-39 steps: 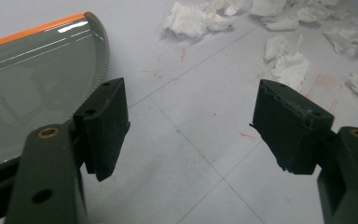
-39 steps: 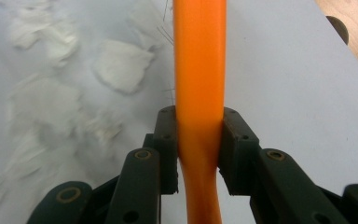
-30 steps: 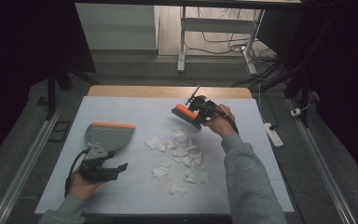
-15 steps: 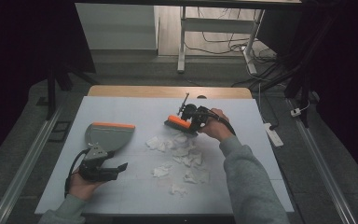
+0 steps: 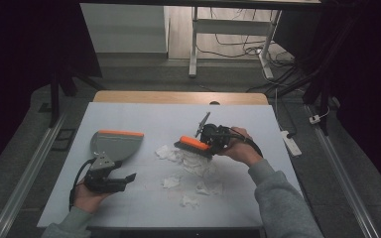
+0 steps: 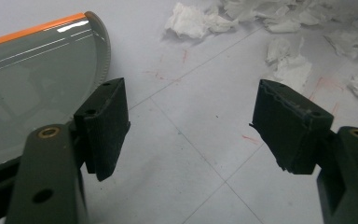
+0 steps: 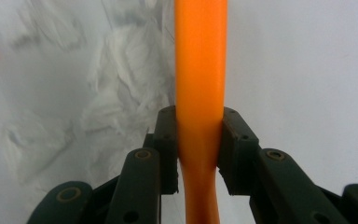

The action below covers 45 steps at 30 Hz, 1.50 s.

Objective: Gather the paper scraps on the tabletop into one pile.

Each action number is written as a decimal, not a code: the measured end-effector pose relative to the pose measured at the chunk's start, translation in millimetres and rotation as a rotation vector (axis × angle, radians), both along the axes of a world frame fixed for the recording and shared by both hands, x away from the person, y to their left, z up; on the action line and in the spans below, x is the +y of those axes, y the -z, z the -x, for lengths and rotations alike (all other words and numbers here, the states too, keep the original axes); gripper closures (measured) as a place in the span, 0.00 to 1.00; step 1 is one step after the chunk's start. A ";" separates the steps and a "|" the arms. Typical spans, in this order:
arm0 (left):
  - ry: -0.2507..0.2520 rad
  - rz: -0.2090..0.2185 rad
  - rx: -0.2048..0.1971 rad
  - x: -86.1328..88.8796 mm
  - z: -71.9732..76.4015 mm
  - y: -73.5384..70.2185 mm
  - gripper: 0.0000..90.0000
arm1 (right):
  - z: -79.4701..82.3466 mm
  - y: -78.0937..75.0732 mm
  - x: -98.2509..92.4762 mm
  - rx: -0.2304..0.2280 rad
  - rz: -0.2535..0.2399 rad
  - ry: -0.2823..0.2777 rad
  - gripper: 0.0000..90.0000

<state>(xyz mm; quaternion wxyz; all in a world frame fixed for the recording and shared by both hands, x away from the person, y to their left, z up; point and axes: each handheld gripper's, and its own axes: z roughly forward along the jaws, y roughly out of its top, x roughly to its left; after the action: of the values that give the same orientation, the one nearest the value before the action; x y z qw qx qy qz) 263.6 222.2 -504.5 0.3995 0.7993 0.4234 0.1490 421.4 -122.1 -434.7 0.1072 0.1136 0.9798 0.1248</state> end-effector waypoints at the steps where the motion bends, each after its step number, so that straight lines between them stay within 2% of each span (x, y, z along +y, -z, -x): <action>1: 0.000 0.002 0.001 0.3 0.1 0.0 0.31 | 0.0 -4.2 -2.7 -0.001 -0.040 0.022 0.79; 4: -0.004 0.006 0.001 1.6 0.4 -0.4 0.31 | -2.4 -16.3 -11.5 -0.015 -0.132 0.070 0.79; 6: -0.008 0.011 0.001 2.5 0.5 -0.3 0.31 | -3.5 -22.7 -15.9 -0.011 -0.166 0.095 0.79; 12: -0.008 0.011 0.002 3.1 0.1 0.0 0.31 | -4.2 -29.8 -16.9 -0.008 -0.205 0.146 0.79; 17: -0.010 0.009 -0.001 3.4 0.3 -0.3 0.31 | -5.1 -32.4 -0.6 0.046 -0.299 0.192 0.79; 20: -0.012 0.009 -0.003 4.2 0.5 -0.3 0.31 | -4.0 -29.6 19.1 0.100 -0.329 0.187 0.79; 22: -0.010 0.008 -0.003 4.6 0.7 -0.1 0.31 | -2.3 -25.1 34.5 0.143 -0.330 0.177 0.79; 26: -0.010 0.007 -0.004 4.7 1.1 -0.2 0.31 | 1.3 -14.0 63.2 0.188 -0.312 0.181 0.79; 30: -0.011 0.004 -0.007 4.5 1.9 -0.3 0.31 | -0.7 -2.7 84.0 0.238 -0.332 0.229 0.79; 32: -0.011 0.004 -0.008 4.6 2.3 -0.7 0.31 | -1.7 5.8 92.8 0.257 -0.325 0.263 0.79; 34: -0.011 0.004 -0.008 4.5 2.3 -0.6 0.31 | -3.7 16.0 99.2 0.299 -0.315 0.298 0.79; 37: -0.006 0.000 -0.005 3.7 1.8 0.2 0.31 | -8.2 30.6 105.1 0.364 -0.333 0.331 0.79; 38: -0.005 0.000 -0.004 3.6 1.8 0.4 0.31 | -10.2 32.3 104.8 0.386 -0.369 0.346 0.79; 39: -0.005 0.000 -0.005 3.5 1.9 0.6 0.31 | -12.9 33.3 104.4 0.419 -0.386 0.364 0.79; 40: -0.004 0.001 -0.004 3.6 2.0 0.5 0.31 | -15.8 35.6 103.4 0.422 -0.377 0.362 0.79; 42: -0.003 0.002 -0.005 3.7 2.3 0.3 0.31 | -18.9 37.0 100.5 0.369 -0.321 0.404 0.79; 44: -0.003 0.004 -0.007 4.0 2.5 0.4 0.31 | -25.5 39.2 89.6 0.422 -0.335 0.445 0.79; 45: -0.002 0.004 -0.006 4.2 2.4 0.6 0.31 | -26.7 39.3 84.1 0.420 -0.325 0.457 0.79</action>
<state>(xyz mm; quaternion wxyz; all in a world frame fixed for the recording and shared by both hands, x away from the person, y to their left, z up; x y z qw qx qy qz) 261.1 226.4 -505.1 0.4024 0.7976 0.4232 0.1509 448.1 -38.0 -473.9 -0.0910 0.3687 0.8971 0.2259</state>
